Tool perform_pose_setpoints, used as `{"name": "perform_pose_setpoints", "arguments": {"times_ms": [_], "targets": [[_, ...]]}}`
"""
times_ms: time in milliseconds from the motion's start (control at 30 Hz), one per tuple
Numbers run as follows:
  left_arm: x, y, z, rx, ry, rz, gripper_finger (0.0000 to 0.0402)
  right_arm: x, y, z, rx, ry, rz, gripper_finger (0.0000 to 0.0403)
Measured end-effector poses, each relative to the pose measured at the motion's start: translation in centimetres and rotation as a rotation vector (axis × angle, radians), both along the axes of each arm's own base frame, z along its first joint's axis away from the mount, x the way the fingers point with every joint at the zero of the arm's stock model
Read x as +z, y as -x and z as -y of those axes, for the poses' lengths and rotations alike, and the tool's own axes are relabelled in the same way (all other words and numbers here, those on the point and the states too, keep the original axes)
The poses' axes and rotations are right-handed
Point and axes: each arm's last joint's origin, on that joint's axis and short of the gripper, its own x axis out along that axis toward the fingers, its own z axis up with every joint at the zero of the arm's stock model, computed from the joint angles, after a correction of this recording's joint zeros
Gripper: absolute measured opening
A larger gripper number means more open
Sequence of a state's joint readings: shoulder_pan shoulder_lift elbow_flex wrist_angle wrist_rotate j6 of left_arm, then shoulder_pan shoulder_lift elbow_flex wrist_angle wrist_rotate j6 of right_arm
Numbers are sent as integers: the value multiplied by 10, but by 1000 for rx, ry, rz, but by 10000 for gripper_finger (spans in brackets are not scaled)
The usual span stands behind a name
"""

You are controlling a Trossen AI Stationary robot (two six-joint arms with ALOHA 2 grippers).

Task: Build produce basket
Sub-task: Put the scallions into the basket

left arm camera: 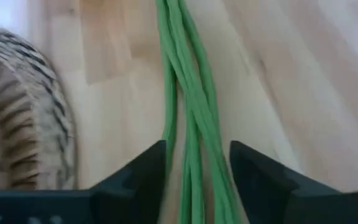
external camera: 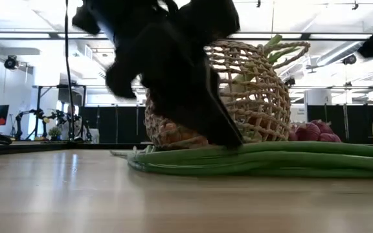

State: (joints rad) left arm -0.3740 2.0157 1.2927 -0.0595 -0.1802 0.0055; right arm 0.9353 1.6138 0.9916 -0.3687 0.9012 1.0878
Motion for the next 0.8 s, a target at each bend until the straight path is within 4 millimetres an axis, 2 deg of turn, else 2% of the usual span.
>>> {"name": "perform_pose_setpoints", "arguments": {"times_ms": [167, 267, 400, 500, 633, 800], "targets": [[54, 20, 5, 14, 61, 25, 197, -2, -30, 26, 36, -3, -144, 133], [75, 44, 11, 35, 79, -14, 200, -3, -47, 41, 52, 5, -205, 180], [91, 82, 21, 154, 16, 3, 200, -7, -71, 55, 118, 1, -269, 234], [87, 116, 26, 260, -9, 37, 201, -12, -88, 61, 134, -4, -295, 258], [71, 154, 27, 361, 95, 45, 201, -21, -111, 59, 185, 24, -336, 265], [33, 183, 24, 439, 217, 41, 201, -32, -141, 53, 226, 34, -362, 253]]}}
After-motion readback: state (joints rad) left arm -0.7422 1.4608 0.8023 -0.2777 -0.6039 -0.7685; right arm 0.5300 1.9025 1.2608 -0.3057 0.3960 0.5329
